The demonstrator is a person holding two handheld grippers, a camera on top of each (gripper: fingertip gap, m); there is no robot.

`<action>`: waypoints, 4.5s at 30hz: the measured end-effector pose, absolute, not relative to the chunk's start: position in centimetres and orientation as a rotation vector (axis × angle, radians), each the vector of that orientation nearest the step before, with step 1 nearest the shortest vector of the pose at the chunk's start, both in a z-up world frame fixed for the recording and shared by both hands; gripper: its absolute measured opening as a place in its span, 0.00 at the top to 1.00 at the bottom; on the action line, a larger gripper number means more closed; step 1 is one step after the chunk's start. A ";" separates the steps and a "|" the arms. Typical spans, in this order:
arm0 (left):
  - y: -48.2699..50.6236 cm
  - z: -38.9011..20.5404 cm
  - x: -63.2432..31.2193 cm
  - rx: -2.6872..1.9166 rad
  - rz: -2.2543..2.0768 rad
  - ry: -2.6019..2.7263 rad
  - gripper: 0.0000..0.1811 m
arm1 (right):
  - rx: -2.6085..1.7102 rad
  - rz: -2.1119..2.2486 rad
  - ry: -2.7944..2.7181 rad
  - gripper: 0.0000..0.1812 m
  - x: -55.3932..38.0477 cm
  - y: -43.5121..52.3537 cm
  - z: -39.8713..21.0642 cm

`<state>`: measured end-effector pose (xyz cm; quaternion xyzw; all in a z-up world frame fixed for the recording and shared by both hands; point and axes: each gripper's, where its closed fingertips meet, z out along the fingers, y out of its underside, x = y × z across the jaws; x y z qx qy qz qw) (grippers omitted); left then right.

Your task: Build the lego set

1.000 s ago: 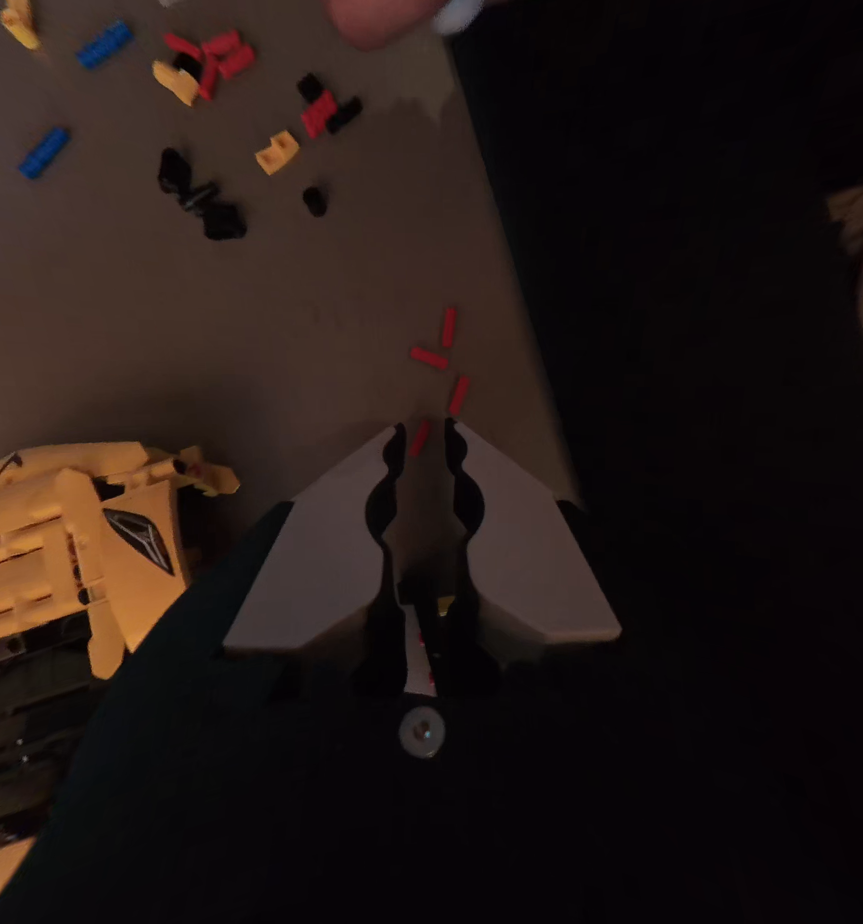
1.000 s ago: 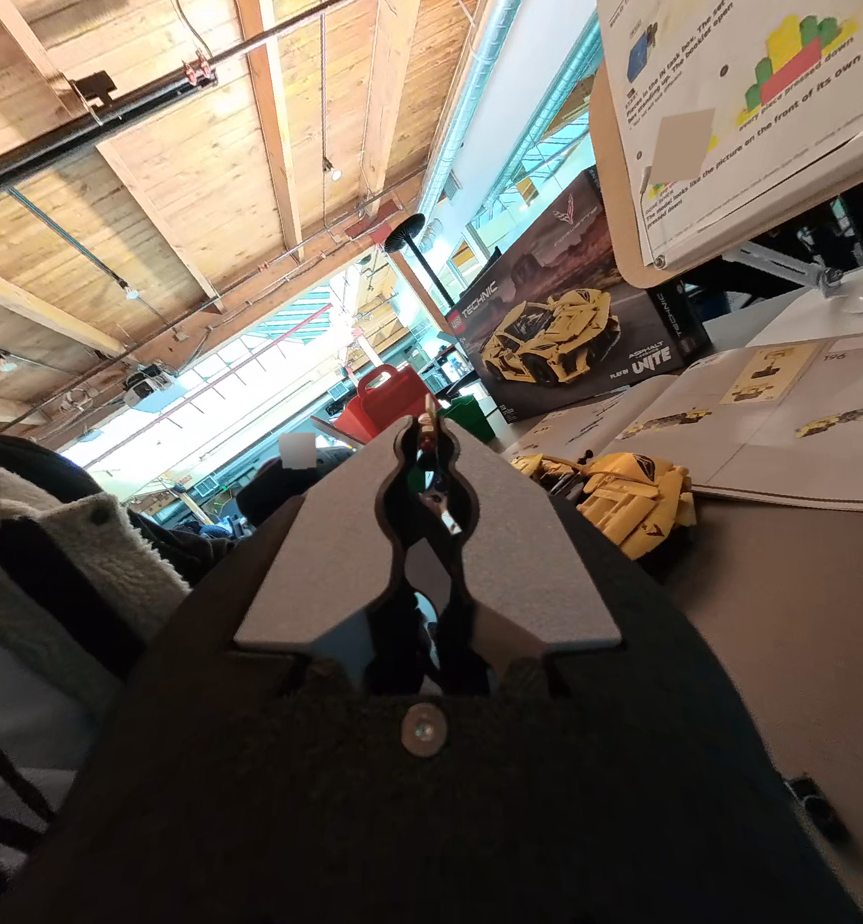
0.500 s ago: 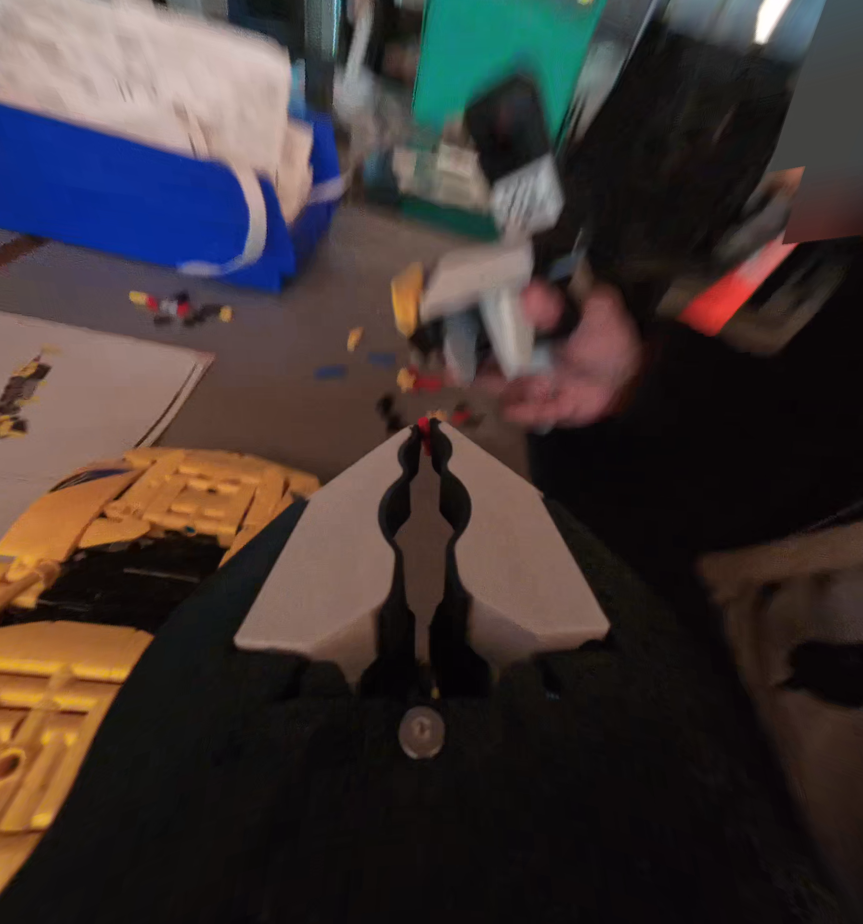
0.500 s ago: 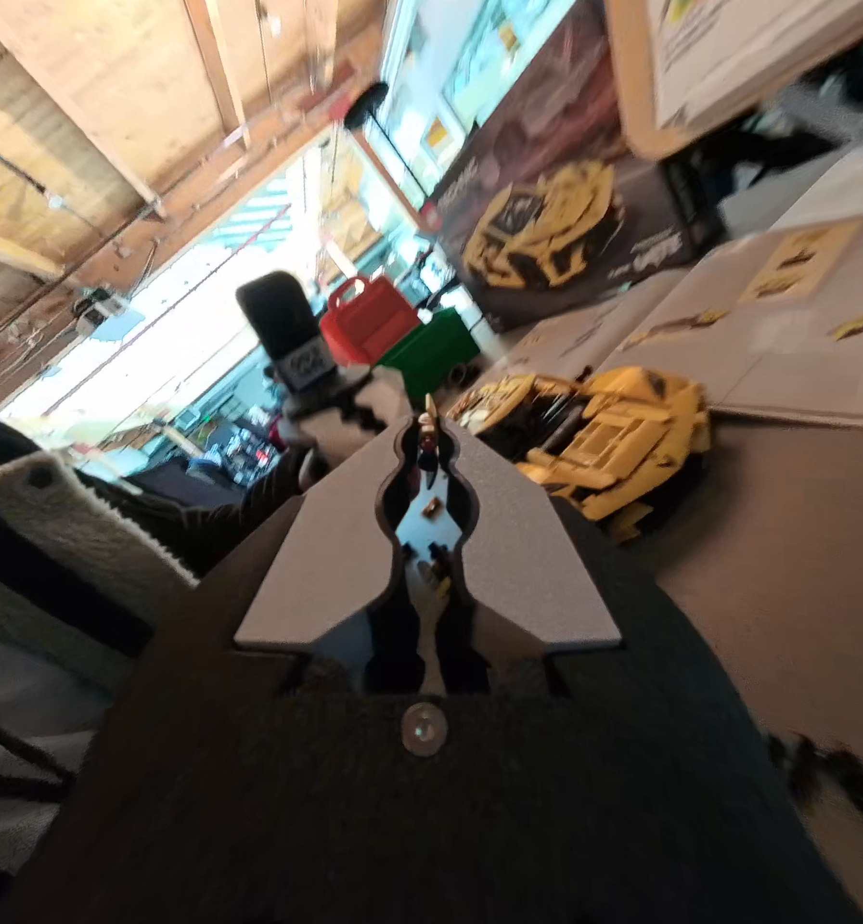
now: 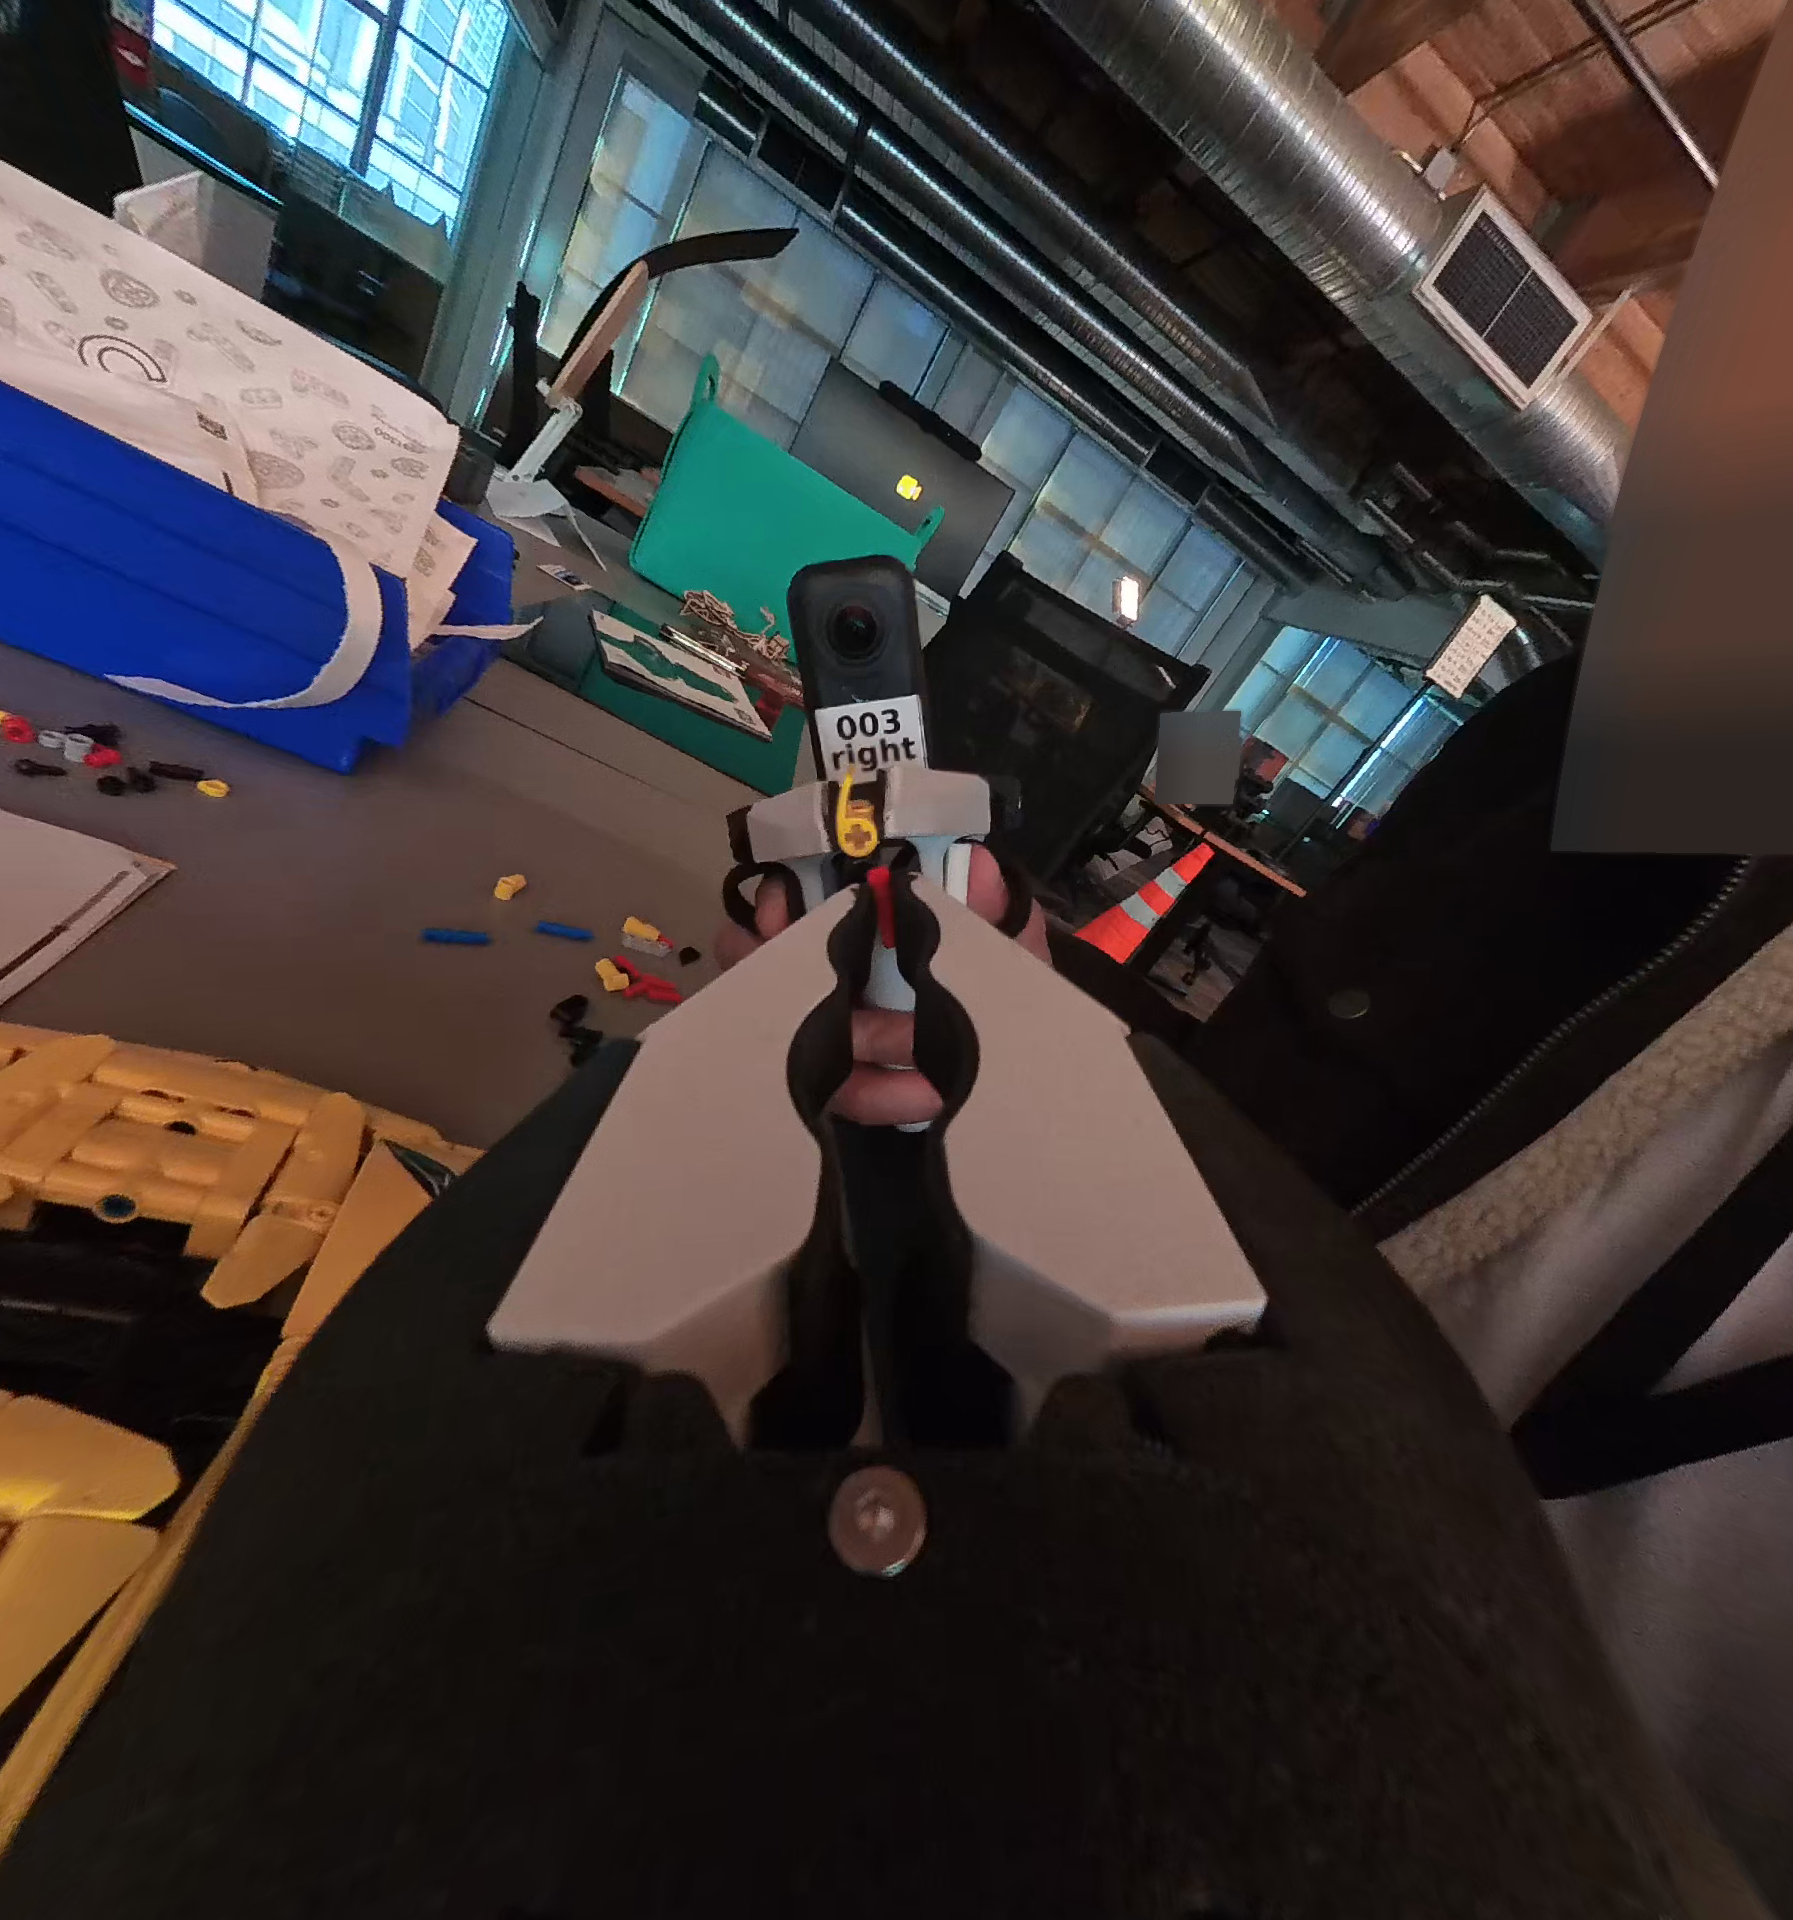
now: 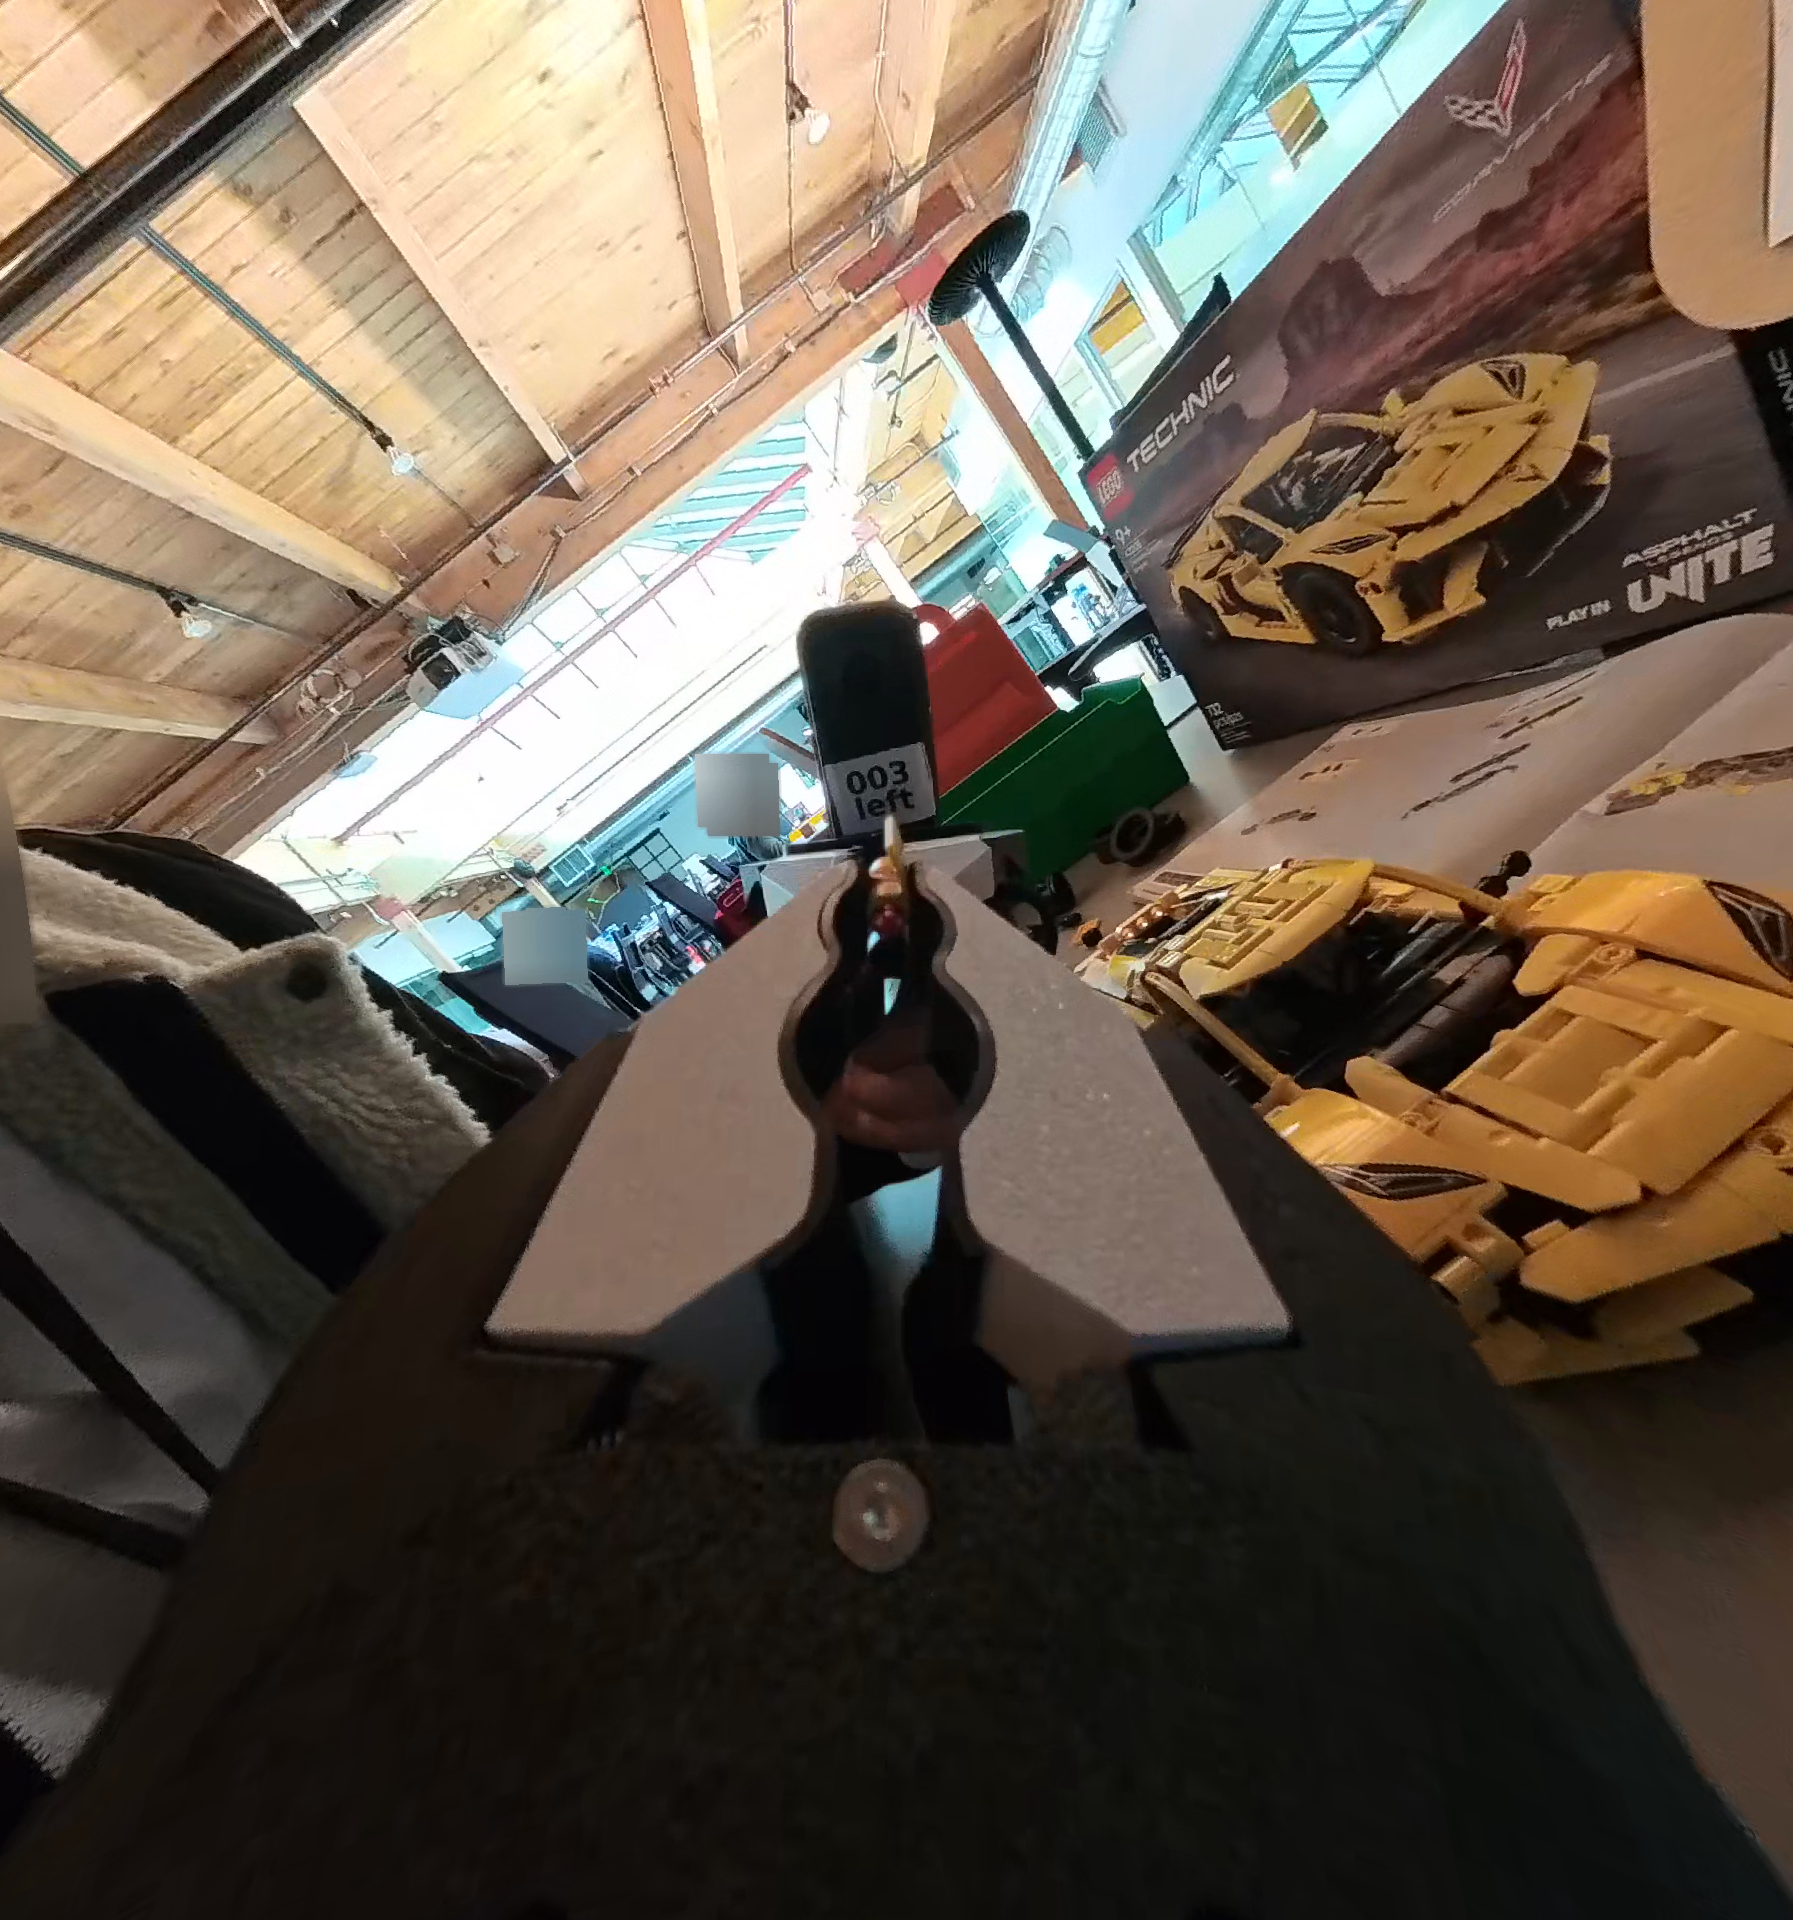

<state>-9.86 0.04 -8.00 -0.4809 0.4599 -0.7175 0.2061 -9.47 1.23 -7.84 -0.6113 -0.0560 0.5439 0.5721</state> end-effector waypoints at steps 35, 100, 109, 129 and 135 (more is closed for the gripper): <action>0.4 -7.2 -9.9 -1.172 -1.724 1.257 1.00 | -1.322 1.566 0.031 0.97 -9.3 0.8 -7.6; -2.8 -23.4 12.1 -0.406 -0.746 2.965 0.88 | -1.236 1.071 0.205 0.97 6.6 -14.2 -9.8; -3.0 -24.3 12.0 -0.333 -0.784 2.944 0.98 | -1.220 1.111 0.212 0.97 6.6 -14.1 -9.9; -6.6 -7.8 -0.3 -1.249 -1.922 1.688 0.99 | -1.442 0.921 0.041 0.97 1.6 -9.9 -7.9; -4.5 -4.9 -9.0 -1.235 -2.259 1.206 0.99 | -1.458 1.141 -0.211 0.97 -7.3 -3.2 -3.8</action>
